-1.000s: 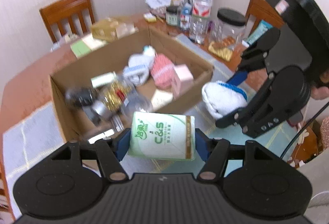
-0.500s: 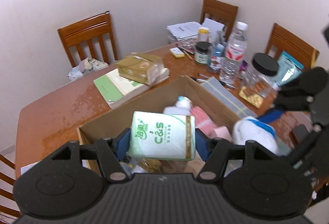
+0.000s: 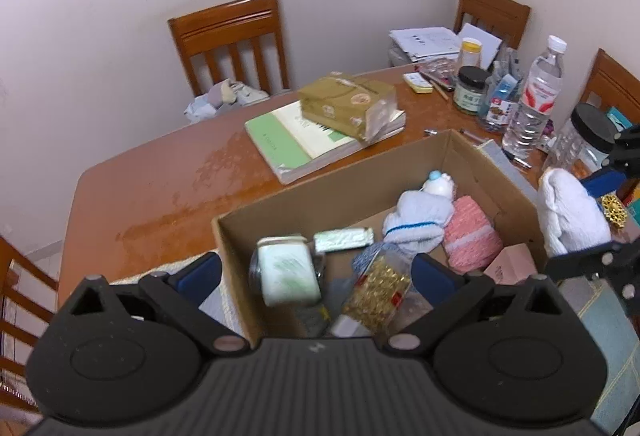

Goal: Organize objects
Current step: 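Carry the tissue pack and white sock into the cardboard box and release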

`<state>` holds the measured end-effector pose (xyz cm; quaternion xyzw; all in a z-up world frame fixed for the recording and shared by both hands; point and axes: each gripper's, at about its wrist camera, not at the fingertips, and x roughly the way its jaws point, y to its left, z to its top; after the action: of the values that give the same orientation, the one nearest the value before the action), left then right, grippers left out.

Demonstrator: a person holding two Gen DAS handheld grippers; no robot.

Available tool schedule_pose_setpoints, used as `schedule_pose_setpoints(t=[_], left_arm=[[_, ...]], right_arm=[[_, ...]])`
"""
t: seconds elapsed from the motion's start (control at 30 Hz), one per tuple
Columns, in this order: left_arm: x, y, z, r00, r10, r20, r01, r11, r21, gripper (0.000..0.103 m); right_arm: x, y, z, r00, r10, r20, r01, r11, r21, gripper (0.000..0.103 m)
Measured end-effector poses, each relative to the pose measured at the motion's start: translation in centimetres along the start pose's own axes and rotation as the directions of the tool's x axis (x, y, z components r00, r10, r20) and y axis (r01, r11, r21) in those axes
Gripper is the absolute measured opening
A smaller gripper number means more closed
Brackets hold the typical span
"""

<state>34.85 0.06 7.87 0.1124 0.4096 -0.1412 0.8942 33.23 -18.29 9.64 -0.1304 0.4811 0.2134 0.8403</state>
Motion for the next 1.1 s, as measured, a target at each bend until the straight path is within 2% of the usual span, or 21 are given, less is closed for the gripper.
schedule_pose_setpoints(t=[0.17,0.27,0.43,0.6,0.63,0.7,0.73,0.77,0.93,1.1], left_arm=[[-0.8,-1.0,-1.6,0.999,0.048,0.008,-0.049,0.998,0.04,0.101],[-1.6,-1.8,-2.6,0.999,0.039,0.019,-0.041,0.997,0.069,0.101],[-2.5,-1.7,-3.5,1.0,0.014,0.021,-0.015,0.999,0.041,0.101],[-3.3,-1.3,-4.5,0.999,0.023,0.023,-0.023,1.0,0.015,0.101],[-3.4,-1.2,-4.8,0.999,0.022,0.024,-0.022,1.0,0.006,0.101],[-3.4,-1.1,-5.2,0.999,0.027,0.02,-0.027,1.0,-0.001,0.101],[-3.4,-1.1,-5.5,0.999,0.03,0.014,-0.03,1.0,-0.003,0.101],[-3.3,-1.1,-5.6,0.999,0.031,0.009,-0.031,1.0,-0.006,0.101],[-3.4,-0.9,-6.2,1.0,0.03,0.005,-0.03,0.999,-0.026,0.101],[-3.8,-0.8,-6.3,0.999,0.037,0.024,-0.036,0.998,-0.046,0.101]], right_arm=[[1.7,0.1,0.3,0.999,0.0,-0.039,0.0,1.0,-0.01,0.066],[2.5,0.1,0.6,0.998,-0.001,-0.064,0.0,1.0,-0.015,0.066],[3.7,0.2,1.3,0.996,0.0,-0.088,-0.001,1.0,-0.017,0.066],[4.8,0.5,2.0,0.995,-0.013,-0.099,0.01,1.0,-0.029,0.066],[4.9,0.6,2.1,0.995,-0.019,-0.097,0.016,0.999,-0.034,0.068],[5.2,0.8,2.3,0.995,-0.038,-0.089,0.035,0.999,-0.041,0.081],[5.3,0.9,2.4,0.995,-0.049,-0.082,0.046,0.998,-0.04,0.091],[5.3,0.9,2.5,0.996,-0.051,-0.074,0.048,0.998,-0.041,0.096],[5.2,1.4,2.8,0.996,-0.056,-0.074,0.052,0.997,-0.054,0.097],[4.9,1.3,2.9,0.994,-0.061,-0.094,0.059,0.998,-0.02,0.097]])
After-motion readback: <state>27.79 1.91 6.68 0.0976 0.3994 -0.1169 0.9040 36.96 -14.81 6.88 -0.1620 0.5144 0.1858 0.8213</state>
